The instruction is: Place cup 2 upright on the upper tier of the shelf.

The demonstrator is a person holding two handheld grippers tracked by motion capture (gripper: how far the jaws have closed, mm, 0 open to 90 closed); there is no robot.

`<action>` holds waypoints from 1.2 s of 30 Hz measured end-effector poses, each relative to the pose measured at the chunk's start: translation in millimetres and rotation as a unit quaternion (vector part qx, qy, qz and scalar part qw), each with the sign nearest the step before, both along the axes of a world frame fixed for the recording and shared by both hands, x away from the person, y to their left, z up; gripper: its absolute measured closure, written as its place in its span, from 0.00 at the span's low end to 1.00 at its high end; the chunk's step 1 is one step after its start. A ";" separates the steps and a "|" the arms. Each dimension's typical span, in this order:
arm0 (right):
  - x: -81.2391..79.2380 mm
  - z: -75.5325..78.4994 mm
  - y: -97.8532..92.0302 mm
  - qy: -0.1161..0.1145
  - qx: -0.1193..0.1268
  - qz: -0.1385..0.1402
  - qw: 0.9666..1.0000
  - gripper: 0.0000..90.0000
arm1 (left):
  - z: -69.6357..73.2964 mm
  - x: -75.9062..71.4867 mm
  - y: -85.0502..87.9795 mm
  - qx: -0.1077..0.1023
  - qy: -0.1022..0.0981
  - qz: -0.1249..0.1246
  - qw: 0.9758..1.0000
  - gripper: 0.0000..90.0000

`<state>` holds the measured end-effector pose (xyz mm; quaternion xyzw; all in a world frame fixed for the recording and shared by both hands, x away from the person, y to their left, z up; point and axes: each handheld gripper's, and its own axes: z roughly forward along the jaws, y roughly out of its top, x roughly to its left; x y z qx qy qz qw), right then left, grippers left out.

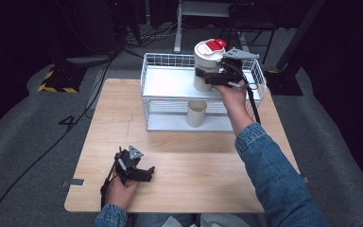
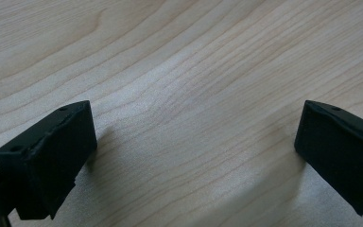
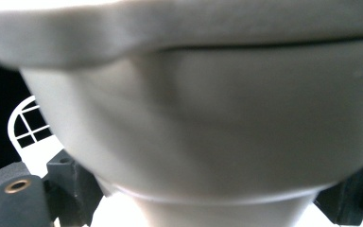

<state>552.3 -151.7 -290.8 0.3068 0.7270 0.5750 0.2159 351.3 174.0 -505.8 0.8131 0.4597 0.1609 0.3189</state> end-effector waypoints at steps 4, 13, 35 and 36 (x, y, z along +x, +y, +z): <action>-0.3 0.0 0.0 0.000 -0.001 -0.002 1.000 0.15 | 0.0 0.0 0.0 0.000 0.000 0.000 1.000 0.00; 0.0 0.6 0.4 0.006 0.001 -0.004 1.000 0.14 | 0.0 0.0 0.0 0.000 0.000 0.000 1.000 0.00; -21.7 25.5 -25.7 0.000 -0.021 -0.001 1.000 0.00 | -0.1 0.1 -0.2 0.000 -0.001 0.001 1.000 0.00; -24.6 28.0 -28.1 -0.002 -0.024 -0.002 1.000 0.00 | -0.1 0.1 -0.2 0.000 0.000 0.001 1.000 0.00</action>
